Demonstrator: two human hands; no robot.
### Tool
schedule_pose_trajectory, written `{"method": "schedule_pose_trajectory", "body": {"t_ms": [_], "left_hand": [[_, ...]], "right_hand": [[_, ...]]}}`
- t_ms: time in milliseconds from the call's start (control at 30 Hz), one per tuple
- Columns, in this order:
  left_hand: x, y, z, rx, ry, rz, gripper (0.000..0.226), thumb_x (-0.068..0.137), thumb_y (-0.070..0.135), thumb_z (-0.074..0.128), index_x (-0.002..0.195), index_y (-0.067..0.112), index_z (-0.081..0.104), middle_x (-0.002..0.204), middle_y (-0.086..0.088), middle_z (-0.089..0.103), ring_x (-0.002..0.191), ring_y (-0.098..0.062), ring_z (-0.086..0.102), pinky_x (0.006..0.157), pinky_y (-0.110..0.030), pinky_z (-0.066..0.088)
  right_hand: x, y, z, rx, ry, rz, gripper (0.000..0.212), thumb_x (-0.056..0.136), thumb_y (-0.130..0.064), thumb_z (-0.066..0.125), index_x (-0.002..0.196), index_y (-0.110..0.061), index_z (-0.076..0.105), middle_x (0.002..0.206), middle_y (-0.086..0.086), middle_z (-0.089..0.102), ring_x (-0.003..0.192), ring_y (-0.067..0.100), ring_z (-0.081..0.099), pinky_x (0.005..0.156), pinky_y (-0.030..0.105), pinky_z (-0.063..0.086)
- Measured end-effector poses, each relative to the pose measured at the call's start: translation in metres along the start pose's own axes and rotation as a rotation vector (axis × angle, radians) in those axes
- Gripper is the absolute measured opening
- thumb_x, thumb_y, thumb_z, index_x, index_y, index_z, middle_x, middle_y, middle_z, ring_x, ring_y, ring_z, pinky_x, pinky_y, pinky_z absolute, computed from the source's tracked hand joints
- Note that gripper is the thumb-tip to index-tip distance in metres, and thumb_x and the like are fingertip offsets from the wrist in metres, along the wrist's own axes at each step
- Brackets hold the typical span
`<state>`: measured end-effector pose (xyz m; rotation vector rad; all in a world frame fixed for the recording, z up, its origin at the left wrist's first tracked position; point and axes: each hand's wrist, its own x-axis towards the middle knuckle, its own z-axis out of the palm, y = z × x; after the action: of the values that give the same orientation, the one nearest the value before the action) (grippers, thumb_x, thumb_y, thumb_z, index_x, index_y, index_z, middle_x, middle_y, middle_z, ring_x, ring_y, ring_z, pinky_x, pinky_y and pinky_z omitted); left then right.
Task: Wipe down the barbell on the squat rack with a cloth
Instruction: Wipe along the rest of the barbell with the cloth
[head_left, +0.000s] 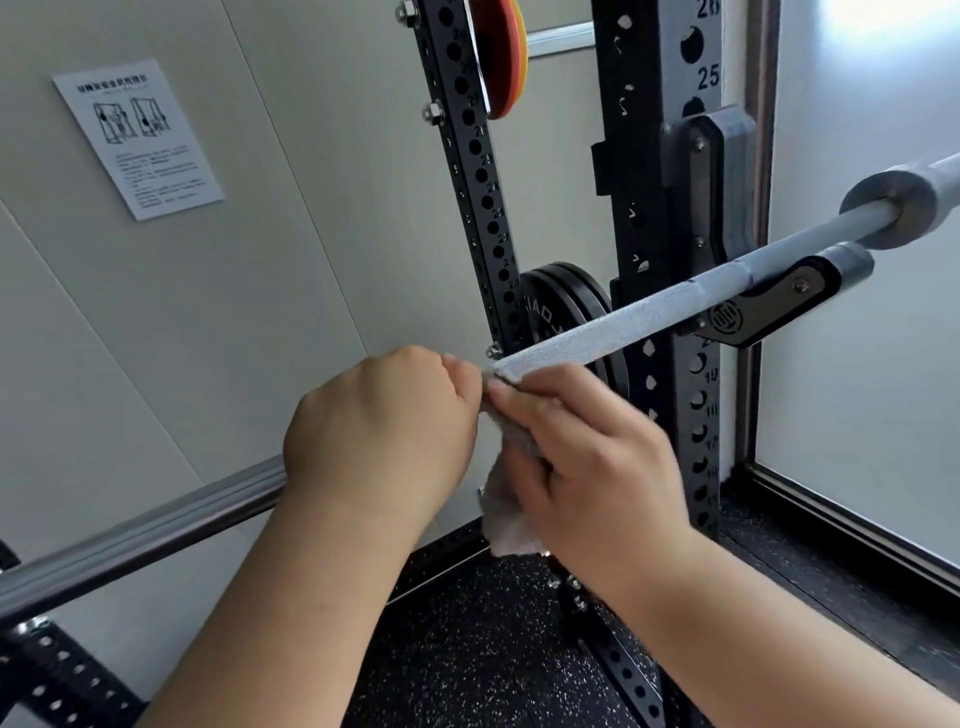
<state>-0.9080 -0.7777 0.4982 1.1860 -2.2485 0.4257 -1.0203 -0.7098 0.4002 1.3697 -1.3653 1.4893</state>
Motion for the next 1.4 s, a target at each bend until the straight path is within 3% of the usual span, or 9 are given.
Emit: {"method": "schedule_pose_trajectory", "body": {"t_ms": [300, 400, 533, 733, 833, 967, 1133, 1233, 1400], "left_hand": [[-0.02, -0.011, 0.008, 0.079, 0.199, 0.171, 0.041, 0.104, 0.038, 0.026, 0.069, 0.023, 0.041, 0.052, 0.0, 0.046, 0.046, -0.027, 0.03, 0.048, -0.025, 0.011], [-0.03, -0.018, 0.012, 0.006, 0.186, 0.293, 0.032, 0.104, 0.037, 0.031, 0.091, 0.023, 0.057, 0.079, 0.003, 0.061, 0.067, -0.026, 0.048, 0.056, -0.034, 0.027], [-0.047, -0.009, 0.013, 0.04, 0.145, 0.252, 0.036, 0.101, 0.035, 0.037, 0.121, 0.016, 0.06, 0.097, -0.004, 0.062, 0.086, -0.033, 0.057, 0.073, -0.044, 0.037], [-0.028, -0.004, 0.021, 0.129, 0.258, 0.202, 0.033, 0.107, 0.029, 0.036, 0.088, 0.015, 0.059, 0.069, -0.008, 0.058, 0.059, -0.035, 0.055, 0.056, -0.036, 0.029], [-0.024, -0.003, 0.015, 0.128, 0.237, 0.239, 0.036, 0.107, 0.028, 0.035, 0.078, 0.017, 0.053, 0.058, -0.007, 0.053, 0.048, -0.032, 0.048, 0.054, -0.03, 0.02], [-0.01, 0.003, 0.002, 0.135, 0.097, 0.144, 0.04, 0.103, 0.031, 0.025, 0.068, 0.018, 0.039, 0.048, -0.001, 0.041, 0.042, -0.027, 0.032, 0.048, -0.024, 0.017], [0.002, 0.002, -0.003, -0.038, -0.09, 0.075, 0.048, 0.104, 0.04, 0.018, 0.069, 0.016, 0.041, 0.064, -0.002, 0.052, 0.064, -0.031, 0.054, 0.061, -0.035, 0.042], [-0.005, 0.004, -0.003, 0.026, -0.002, 0.136, 0.045, 0.103, 0.04, 0.016, 0.069, 0.019, 0.036, 0.061, 0.0, 0.047, 0.061, -0.031, 0.048, 0.057, -0.035, 0.036], [-0.013, 0.015, 0.001, 0.075, 0.078, 0.305, 0.036, 0.102, 0.045, 0.012, 0.08, 0.026, 0.033, 0.061, 0.005, 0.042, 0.054, -0.025, 0.037, 0.047, -0.033, 0.018]], "right_hand": [[0.002, 0.013, -0.007, -0.057, 0.024, 0.025, 0.017, 0.098, -0.015, 0.072, 0.113, -0.012, 0.08, 0.099, -0.004, 0.074, 0.073, 0.008, 0.065, 0.059, 0.028, 0.058], [0.011, 0.031, -0.021, -0.043, 0.153, 0.237, 0.014, 0.095, -0.015, 0.073, 0.107, -0.012, 0.08, 0.095, -0.005, 0.072, 0.071, 0.003, 0.06, 0.056, 0.028, 0.054], [-0.007, -0.004, 0.002, -0.055, 0.034, 0.042, 0.009, 0.093, -0.012, 0.072, 0.085, -0.008, 0.074, 0.084, 0.001, 0.069, 0.062, 0.018, 0.06, 0.05, 0.035, 0.049], [-0.012, 0.015, -0.003, 0.028, 0.041, 0.269, 0.005, 0.095, -0.017, 0.071, 0.094, -0.011, 0.071, 0.086, -0.007, 0.065, 0.069, 0.013, 0.06, 0.054, 0.038, 0.051], [-0.009, 0.004, 0.001, 0.022, 0.009, 0.098, 0.006, 0.096, -0.013, 0.071, 0.098, -0.009, 0.075, 0.089, -0.004, 0.07, 0.07, 0.011, 0.063, 0.056, 0.027, 0.051], [0.017, 0.022, -0.011, -0.023, 0.163, 0.302, 0.009, 0.096, -0.018, 0.073, 0.091, -0.011, 0.071, 0.08, -0.013, 0.058, 0.067, 0.002, 0.048, 0.06, 0.01, 0.038], [0.01, 0.016, -0.006, -0.104, 0.05, 0.074, 0.008, 0.094, -0.014, 0.073, 0.087, -0.011, 0.072, 0.078, -0.006, 0.062, 0.058, 0.01, 0.049, 0.05, 0.023, 0.042], [0.024, 0.04, -0.024, -0.099, 0.151, 0.305, 0.011, 0.098, -0.023, 0.07, 0.092, -0.015, 0.074, 0.084, -0.009, 0.064, 0.069, 0.009, 0.054, 0.06, 0.032, 0.049], [0.018, 0.025, -0.021, -0.028, -0.012, 0.105, 0.013, 0.097, -0.019, 0.069, 0.103, -0.017, 0.08, 0.091, -0.006, 0.072, 0.07, 0.013, 0.065, 0.056, 0.035, 0.055]]}}
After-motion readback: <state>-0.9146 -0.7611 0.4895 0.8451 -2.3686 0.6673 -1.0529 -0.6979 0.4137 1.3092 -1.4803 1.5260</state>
